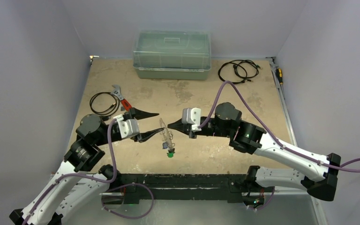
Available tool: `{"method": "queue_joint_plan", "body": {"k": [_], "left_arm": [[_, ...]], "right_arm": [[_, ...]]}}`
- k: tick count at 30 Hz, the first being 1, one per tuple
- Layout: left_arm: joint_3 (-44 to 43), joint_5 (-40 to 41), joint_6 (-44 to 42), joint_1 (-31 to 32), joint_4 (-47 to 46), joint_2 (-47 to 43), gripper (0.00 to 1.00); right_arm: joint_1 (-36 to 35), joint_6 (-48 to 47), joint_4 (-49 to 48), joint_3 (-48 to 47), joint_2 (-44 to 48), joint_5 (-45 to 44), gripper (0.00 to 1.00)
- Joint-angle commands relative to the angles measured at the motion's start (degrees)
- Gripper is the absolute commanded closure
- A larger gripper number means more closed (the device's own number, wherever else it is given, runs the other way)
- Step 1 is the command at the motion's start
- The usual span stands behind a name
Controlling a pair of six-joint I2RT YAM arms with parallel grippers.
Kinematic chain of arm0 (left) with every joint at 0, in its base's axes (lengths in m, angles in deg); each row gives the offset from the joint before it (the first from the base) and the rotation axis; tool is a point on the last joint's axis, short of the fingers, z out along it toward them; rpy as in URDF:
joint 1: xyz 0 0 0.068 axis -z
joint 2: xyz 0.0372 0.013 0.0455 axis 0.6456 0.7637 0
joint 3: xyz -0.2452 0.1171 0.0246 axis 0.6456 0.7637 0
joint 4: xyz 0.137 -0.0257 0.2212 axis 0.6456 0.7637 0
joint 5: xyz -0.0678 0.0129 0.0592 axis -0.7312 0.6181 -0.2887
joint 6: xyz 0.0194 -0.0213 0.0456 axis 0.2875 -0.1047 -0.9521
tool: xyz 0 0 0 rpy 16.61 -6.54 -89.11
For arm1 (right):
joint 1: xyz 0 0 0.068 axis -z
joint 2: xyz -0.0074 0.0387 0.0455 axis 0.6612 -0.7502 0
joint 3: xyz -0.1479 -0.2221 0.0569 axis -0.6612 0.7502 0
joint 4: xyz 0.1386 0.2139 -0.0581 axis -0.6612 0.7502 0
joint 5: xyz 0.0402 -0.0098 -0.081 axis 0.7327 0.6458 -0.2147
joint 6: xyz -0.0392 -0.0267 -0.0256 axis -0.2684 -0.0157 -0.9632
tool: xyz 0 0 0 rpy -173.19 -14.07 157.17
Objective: Put the keys on the keyring
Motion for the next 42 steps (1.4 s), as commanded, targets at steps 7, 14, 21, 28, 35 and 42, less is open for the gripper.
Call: {"method": "queue_joint_plan", "body": {"k": [7,14,21,28,35,42], "left_arm": [[-16.7,6.4,-1.2,0.1,25.3,10.3,0.56],[-12.9,3.9,6.5,0.9,16.4,8.7,0.24],[-13.7,11.9,5.5,0.9,21.3,12.1,0.17],[-17.2,16.6,1.4,0.9,28.2,14.5,0.27],[-19.3,13.6,-3.0,1.2,31.6,17.4,0.35],[-18.6,12.4,-5.8,1.8,31.5,18.4,0.41]], "right_arm": [[-0.1,-3.1,3.8,-3.5,-0.4,-4.9,1.0],[-0.1,-3.6,4.7,-3.3,-0.9,-6.4,1.0],[-0.1,-3.5,5.2,-3.0,-0.7,-6.0,1.0],[-0.1,-3.7,6.9,-4.4,-2.4,-3.1,1.0],[-0.1,-3.6,9.0,-5.9,-2.6,-1.0,1.0],[-0.1,-3.5,10.1,-6.3,-2.8,-0.4,1.0]]}}
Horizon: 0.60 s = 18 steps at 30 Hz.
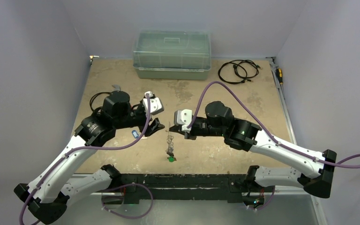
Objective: Put the keys on the keyring
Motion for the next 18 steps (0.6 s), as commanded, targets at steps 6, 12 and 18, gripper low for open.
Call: {"method": "queue_joint_plan", "body": {"k": [6,12,18], "left_arm": [[-0.1,-1.5,-4.1,1.7,-1.8,1.8,0.45],[1.5,-2.0,-4.6,3.1,-2.7,1.4,0.48],[1.8,0.1,-5.8,3.4,-2.1,-1.6,0.42]], "right_arm": [[-0.2,-0.3,-1.3,-3.0,1.4,2.4,1.0],[-0.2,-0.3,-1.6,-2.6,1.8,1.8,1.0],[-0.2,-0.3,-1.5,-2.2,1.9,-0.1,1.0]]}}
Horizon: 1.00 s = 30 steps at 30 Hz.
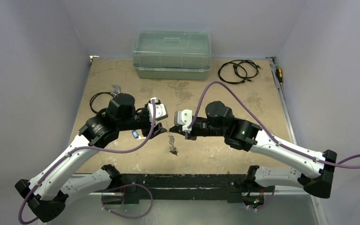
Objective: Put the keys on the keyring
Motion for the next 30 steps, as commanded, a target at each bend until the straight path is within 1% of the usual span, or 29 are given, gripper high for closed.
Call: {"method": "queue_joint_plan", "body": {"k": [1,3,7,10,13,17,23,28,30], "left_arm": [[0.0,1.0,-2.3,0.5,-1.1,-3.8,0.4],[0.4,1.1,-3.0,0.6,-0.8,-5.1,0.38],[2.3,0.0,-4.4,1.7,-1.5,-5.5,0.39],[3.1,-4.1,-4.4,2.3,-3.4,-4.0,0.43],[3.0,-4.7,-4.6,3.0,-3.9,-3.0,0.45],[2.7,-4.4,-4.8,3.6,-4.0,-2.1,0.51],[2.6,-3.7,-5.1,3.9,-4.6,-1.6,0.65],[2.2,-2.5,-5.1,4.1,-4.2,-1.1,0.73],[2.3,-2.2,-5.2,4.2,-4.1,-0.9,0.78]], "right_arm": [[-0.2,-0.3,-1.8,-2.1,1.7,-1.6,1.0],[-0.2,-0.3,-2.0,-2.0,1.5,-1.6,1.0],[-0.2,-0.1,-2.2,-2.4,0.5,-0.9,1.0],[-0.2,-0.1,-2.1,-3.0,-0.4,-1.7,1.0],[-0.2,-0.2,-2.1,-2.9,-0.6,-2.2,1.0],[-0.2,-0.2,-2.3,-2.8,-1.0,-3.3,1.0],[-0.2,-0.2,-2.0,-2.8,-1.9,-4.9,1.0],[-0.2,-0.1,-2.0,-2.8,-2.4,-5.9,1.0],[-0.2,-0.1,-2.0,-2.9,-2.6,-5.8,1.0]]}}
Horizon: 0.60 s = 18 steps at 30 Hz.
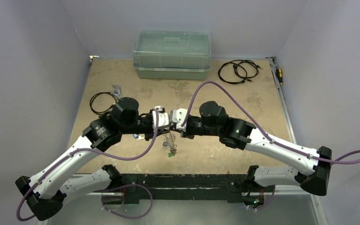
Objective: Put the keys on the keyring
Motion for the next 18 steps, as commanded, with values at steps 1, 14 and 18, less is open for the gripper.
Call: {"method": "queue_joint_plan", "body": {"k": [1,14,18], "left_arm": [[-0.8,0.4,-1.4,0.5,-1.6,0.4,0.8],[-0.3,2.8,-1.1,1.3,-1.5,1.4,0.75],[-0.2,2.6,-0.9,1.6,-1.8,2.2,0.83]], "right_arm": [[-0.1,-0.2,-2.7,-2.8,0.3,-1.0,1.0],[-0.2,-0.1,-3.1,-2.7,0.7,-0.3,1.0],[-0.2,-0.1,-3.0,-2.8,0.6,0.1,1.0]]}}
